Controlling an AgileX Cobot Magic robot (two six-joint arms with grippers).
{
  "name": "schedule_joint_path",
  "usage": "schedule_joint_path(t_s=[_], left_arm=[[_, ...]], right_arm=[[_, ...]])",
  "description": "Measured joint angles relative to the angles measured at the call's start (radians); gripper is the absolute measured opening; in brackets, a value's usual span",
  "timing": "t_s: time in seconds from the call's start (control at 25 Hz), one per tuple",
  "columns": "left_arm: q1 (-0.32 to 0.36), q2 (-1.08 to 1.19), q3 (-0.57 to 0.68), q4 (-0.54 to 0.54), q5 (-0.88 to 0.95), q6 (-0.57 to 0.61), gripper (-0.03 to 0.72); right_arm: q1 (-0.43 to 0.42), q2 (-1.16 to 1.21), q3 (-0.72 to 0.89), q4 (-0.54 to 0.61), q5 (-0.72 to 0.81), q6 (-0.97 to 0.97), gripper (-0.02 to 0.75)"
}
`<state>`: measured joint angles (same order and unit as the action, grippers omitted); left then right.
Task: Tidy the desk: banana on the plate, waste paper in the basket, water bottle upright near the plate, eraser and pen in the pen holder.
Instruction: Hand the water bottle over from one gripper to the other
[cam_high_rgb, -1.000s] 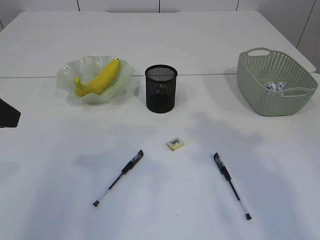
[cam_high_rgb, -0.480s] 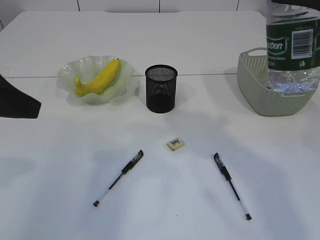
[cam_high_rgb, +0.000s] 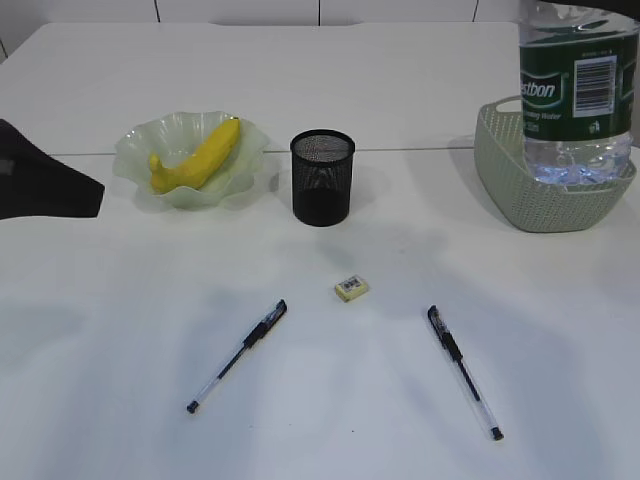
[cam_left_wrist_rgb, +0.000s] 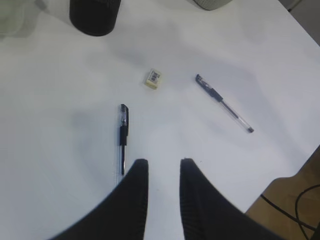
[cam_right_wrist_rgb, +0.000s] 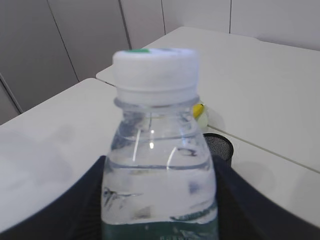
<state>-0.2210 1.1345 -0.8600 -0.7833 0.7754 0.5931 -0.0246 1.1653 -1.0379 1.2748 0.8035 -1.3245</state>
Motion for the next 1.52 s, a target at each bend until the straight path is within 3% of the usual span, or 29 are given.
schedule_joint_path(t_s=[0.2, 0.28, 0.52, 0.64, 1.16, 1.52], left_arm=[[0.0, 0.038, 0.023, 0.081, -0.062, -0.085, 0.153], [0.0, 0.045, 0.045, 0.188, -0.077, -0.16, 0.153], [0.0, 0.048, 0.063, 0.644, -0.093, -0.483, 0.153], [0.0, 0.048, 0.063, 0.736, -0.138, -0.548, 0.153], [-0.006, 0.034, 0.063, 0.66, -0.505, -0.566, 0.153], [-0.136, 0.034, 0.063, 0.738, -0.794, -0.568, 0.153]], right_arm=[[0.0, 0.0, 0.0, 0.002, 0.004, -0.001, 0.396], [0.0, 0.0, 0.0, 0.002, 0.004, -0.001, 0.396], [0.0, 0.0, 0.0, 0.002, 0.013, -0.002, 0.396], [0.0, 0.0, 0.0, 0.004, 0.014, -0.002, 0.396], [0.0, 0.0, 0.0, 0.006, 0.019, -0.002, 0.396], [0.0, 0.0, 0.0, 0.006, 0.019, -0.002, 0.396]])
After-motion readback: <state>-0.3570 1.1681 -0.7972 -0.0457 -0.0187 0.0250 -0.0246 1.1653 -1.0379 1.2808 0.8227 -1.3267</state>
